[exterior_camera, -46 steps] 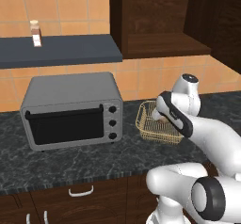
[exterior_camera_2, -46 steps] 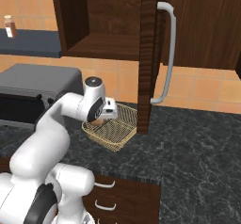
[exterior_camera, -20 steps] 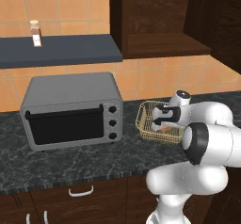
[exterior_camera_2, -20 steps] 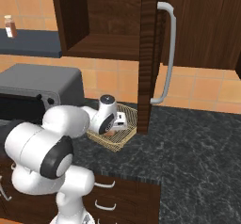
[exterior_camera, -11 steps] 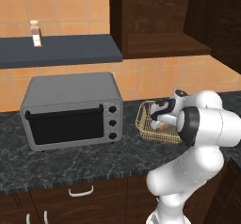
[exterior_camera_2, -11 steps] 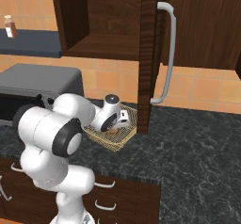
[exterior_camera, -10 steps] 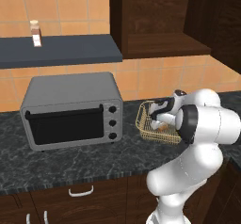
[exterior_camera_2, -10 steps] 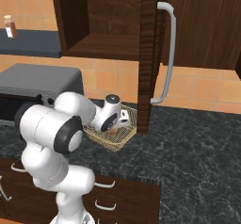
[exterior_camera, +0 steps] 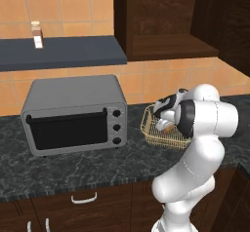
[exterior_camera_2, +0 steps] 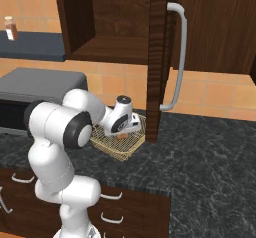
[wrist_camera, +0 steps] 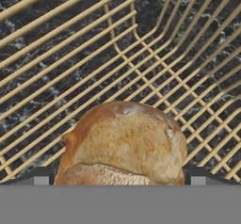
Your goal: Open the cabinet, pick up the bread from the cabinet and place it in the basket. Then move the basket to the dining counter.
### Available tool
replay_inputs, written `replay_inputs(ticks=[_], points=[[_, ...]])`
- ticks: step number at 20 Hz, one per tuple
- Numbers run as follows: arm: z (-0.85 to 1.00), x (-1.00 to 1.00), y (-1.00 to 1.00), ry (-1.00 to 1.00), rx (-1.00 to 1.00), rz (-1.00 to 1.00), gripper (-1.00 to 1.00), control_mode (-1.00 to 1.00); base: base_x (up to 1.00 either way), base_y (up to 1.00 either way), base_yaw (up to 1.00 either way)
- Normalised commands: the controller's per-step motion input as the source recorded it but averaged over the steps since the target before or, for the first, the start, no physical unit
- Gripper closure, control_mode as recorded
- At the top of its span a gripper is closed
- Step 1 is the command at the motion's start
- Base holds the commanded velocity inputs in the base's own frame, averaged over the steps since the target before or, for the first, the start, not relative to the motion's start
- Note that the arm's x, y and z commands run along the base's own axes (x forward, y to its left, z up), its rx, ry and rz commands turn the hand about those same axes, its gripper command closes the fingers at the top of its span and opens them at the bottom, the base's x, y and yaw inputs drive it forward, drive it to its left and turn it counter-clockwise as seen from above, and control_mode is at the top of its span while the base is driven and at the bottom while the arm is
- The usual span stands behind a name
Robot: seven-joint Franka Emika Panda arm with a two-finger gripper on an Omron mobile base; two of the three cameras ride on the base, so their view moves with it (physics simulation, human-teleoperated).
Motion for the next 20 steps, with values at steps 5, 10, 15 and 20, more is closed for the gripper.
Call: replay_inputs(ticks=[5, 10, 15, 20], points=[[0.0, -0.17, 0.0, -0.01, 0.0, 0.0, -1.0, -1.0, 0.0, 0.0, 0.0], [0.12, -0.24, 0.02, -0.01, 0.0, -0.01, -1.0, -1.0, 0.0, 0.0, 0.0], [-0.16, -0.1, 0.02, 0.01, -0.06, -0.03, -1.0, -1.0, 0.0, 0.0, 0.0], [-0.93, 0.21, -0.03, 0.15, -0.11, 0.0, -1.0, -1.0, 0.0, 0.0, 0.0]])
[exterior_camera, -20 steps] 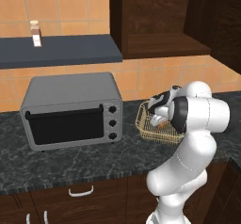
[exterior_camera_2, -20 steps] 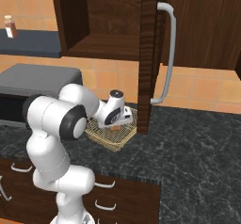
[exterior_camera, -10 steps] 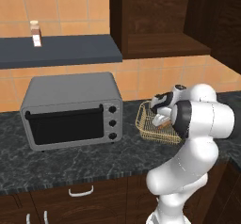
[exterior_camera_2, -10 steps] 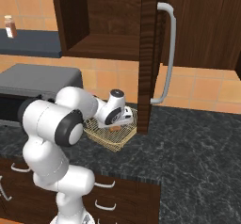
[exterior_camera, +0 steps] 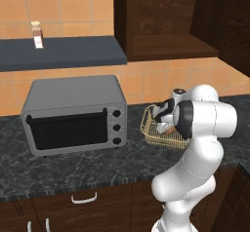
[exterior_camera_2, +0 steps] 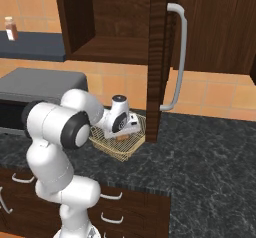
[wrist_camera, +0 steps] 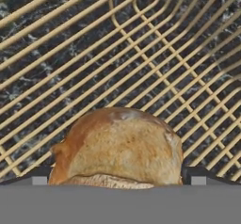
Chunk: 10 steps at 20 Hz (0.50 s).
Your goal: Open the cabinet, pick up the bread from the cabinet and place it in the basket. Then move the basket to the dining counter.
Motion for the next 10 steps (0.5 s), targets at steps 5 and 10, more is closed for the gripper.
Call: replay_inputs(ticks=[5, 10], points=[[-0.9, -0.38, -0.2, 0.27, -0.11, 0.0, -1.0, -1.0, 0.0, 0.0, 0.0], [-1.0, -0.78, -0.62, 0.38, -0.12, 0.0, -1.0, -1.0, 0.0, 0.0, 0.0]])
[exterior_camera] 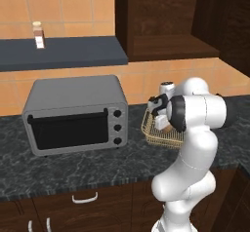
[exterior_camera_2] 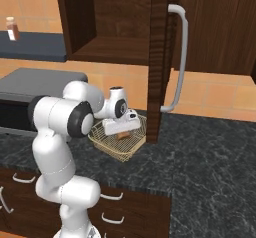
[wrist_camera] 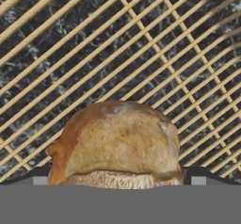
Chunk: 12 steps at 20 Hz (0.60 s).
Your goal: Open the cabinet, pick up the bread from the cabinet and place it in the basket. Then move the basket to the dining counter.
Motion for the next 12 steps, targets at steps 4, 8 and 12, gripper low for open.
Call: replay_inputs(ticks=[4, 8, 12], points=[[-1.0, -1.0, -0.88, 0.34, -0.11, 0.0, -1.0, -1.0, 0.0, 0.0, 0.0], [-1.0, -1.0, -0.9, 0.31, -0.11, 0.0, -1.0, -1.0, 0.0, 0.0, 0.0], [-1.0, -0.9, -0.5, 0.27, -0.13, 0.0, -1.0, -1.0, 0.0, 0.0, 0.0]])
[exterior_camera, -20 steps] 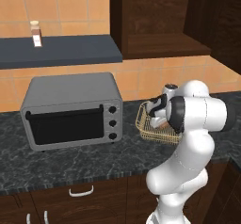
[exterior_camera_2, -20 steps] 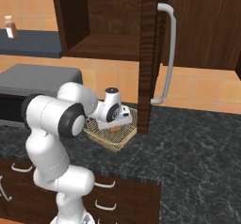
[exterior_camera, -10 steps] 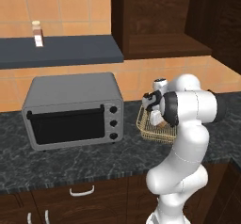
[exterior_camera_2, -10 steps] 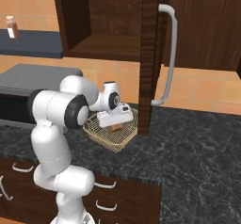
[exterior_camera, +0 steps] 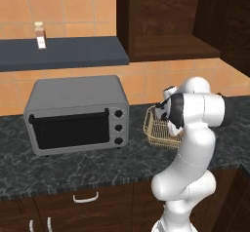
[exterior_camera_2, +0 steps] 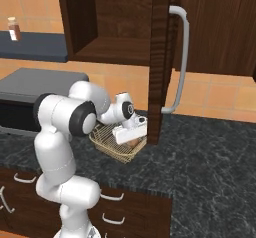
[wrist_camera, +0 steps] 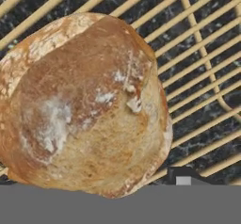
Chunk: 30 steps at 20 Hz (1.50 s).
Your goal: Open the cabinet, pick up the bread from the cabinet and place it in the basket. Then move the basket to the dining counter.
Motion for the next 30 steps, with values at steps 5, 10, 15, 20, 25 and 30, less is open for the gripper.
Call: replay_inputs(ticks=[5, 10, 15, 20, 25, 30], points=[[0.15, -0.94, -0.1, -0.07, 0.08, 0.0, -1.0, -1.0, 0.0, 0.0, 0.0], [0.6, -0.79, 0.2, -0.23, 0.06, -0.01, -1.0, -1.0, 0.0, 0.0, 0.0], [0.83, -0.42, 0.36, -0.12, 0.0, -0.08, -1.0, -1.0, 0.0, 0.0, 0.0], [0.17, -0.55, 0.22, -0.16, 0.15, -0.27, -1.0, -1.0, 0.0, 0.0, 0.0], [0.01, -0.35, 0.01, -0.26, 0.26, -0.34, -1.0, -1.0, 0.0, 0.0, 0.0], [0.04, -0.29, 0.06, -0.12, 0.19, -0.45, -1.0, -1.0, 0.0, 0.0, 0.0]])
